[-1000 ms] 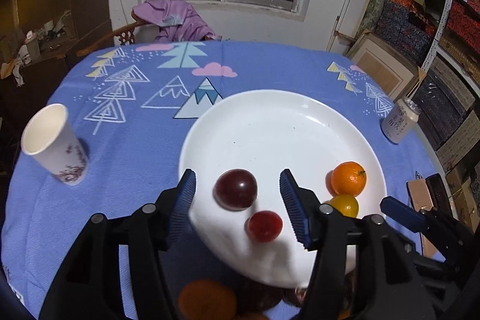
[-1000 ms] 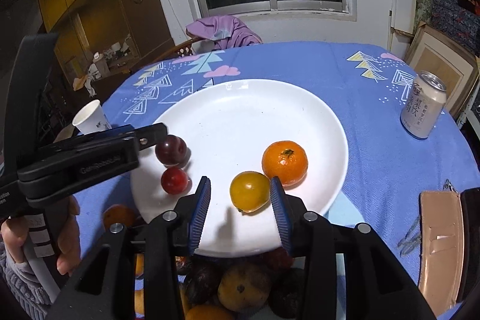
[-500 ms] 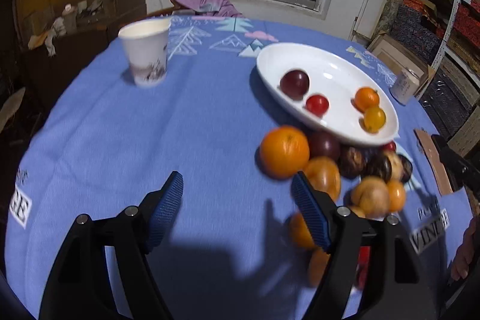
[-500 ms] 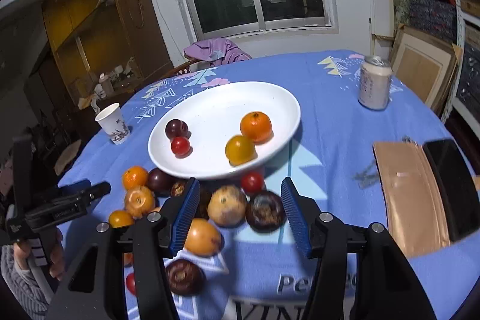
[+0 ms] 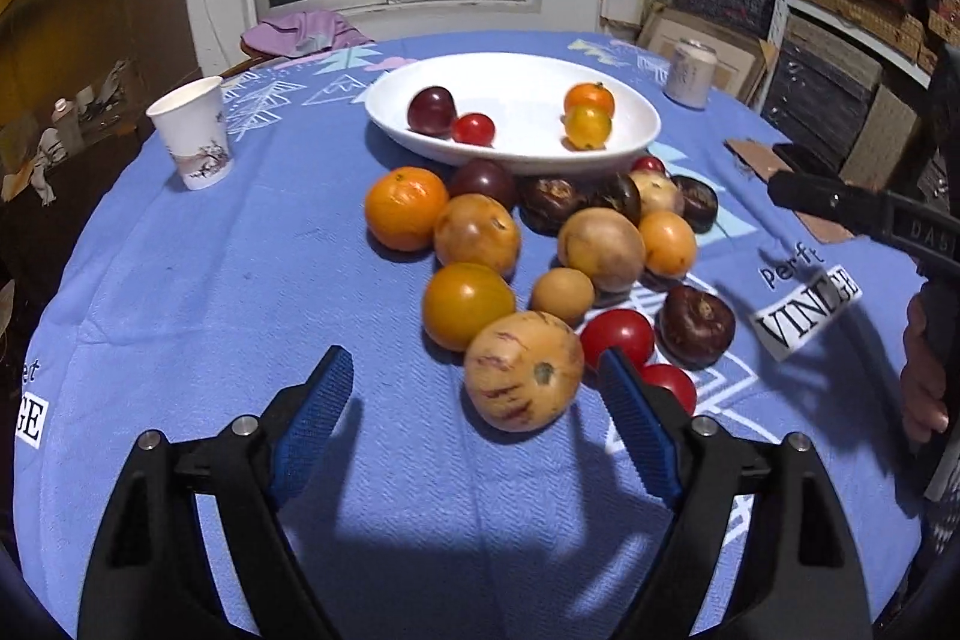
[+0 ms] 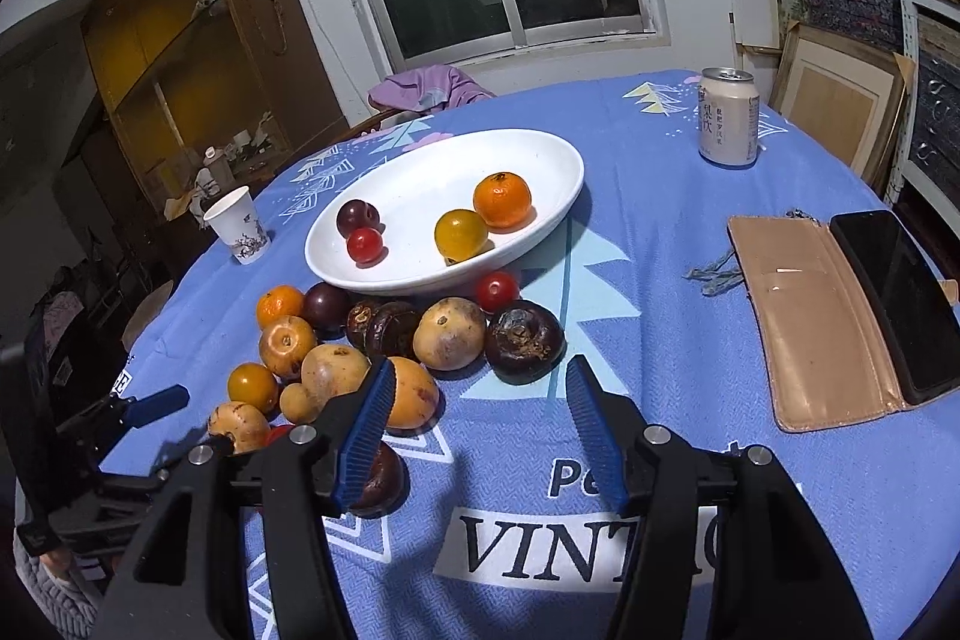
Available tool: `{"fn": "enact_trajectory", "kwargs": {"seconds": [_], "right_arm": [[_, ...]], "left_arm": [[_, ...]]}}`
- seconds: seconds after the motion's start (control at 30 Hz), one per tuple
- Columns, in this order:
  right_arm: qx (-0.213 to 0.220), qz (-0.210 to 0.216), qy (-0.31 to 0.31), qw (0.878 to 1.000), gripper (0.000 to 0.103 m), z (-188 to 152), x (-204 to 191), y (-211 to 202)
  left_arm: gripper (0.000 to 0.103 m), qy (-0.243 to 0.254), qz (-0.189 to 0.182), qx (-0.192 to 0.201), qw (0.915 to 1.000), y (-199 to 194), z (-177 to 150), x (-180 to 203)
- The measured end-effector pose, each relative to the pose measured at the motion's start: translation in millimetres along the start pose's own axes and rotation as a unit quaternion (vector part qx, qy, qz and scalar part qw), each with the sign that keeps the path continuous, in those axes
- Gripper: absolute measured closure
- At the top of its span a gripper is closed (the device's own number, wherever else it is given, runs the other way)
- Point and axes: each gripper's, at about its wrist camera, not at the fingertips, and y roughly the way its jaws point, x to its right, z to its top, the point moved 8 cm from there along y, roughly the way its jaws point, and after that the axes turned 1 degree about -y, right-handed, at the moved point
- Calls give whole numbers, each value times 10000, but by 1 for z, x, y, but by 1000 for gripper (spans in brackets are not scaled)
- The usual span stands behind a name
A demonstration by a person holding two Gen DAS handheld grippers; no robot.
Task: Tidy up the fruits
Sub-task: 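Grasp the striped pale fruit with the left tool while the right tool grasps the dark brown fruit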
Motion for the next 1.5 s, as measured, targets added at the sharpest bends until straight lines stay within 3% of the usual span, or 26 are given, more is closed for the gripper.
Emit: {"fn": "enact_trajectory", "kwargs": {"seconds": [0.17, 0.33, 0.57, 0.7, 0.87, 1.07, 1.2, 1.4, 1.5], "right_arm": [[-6, 4, -65, 10000, 42, -1, -3, 0], [-7, 14, -34, 10000, 38, -1, -3, -1], [-165, 46, -233, 9996, 38, -8, -12, 5], [-275, 94, -384, 9988, 38, -13, -20, 9], [-509, 246, -589, 9967, 38, -23, -32, 16], [-797, 253, -1016, 9913, 38, -39, -48, 26], [-911, 237, -1194, 9884, 39, -46, -55, 31], [-1180, 265, -1477, 9816, 49, -57, -69, 41], [-1193, 303, -1522, 9807, 60, -58, -72, 42]], "left_arm": [[24, -122, -124, -172, 9997, 11, 0, -1], [41, -267, -376, -440, 9980, 23, -3, 0], [49, -293, -552, -479, 9969, 25, -3, 4], [61, -241, -632, -419, 9968, 23, -2, 8], [61, -334, -624, -437, 9965, 22, -2, 2], [61, -648, -166, -393, 9970, 20, -2, -24], [61, -671, -87, -403, 9969, 21, -2, -28], [61, -623, -43, -422, 9972, 23, -2, -27], [61, -576, -20, -526, 9970, 27, -5, -26]]}}
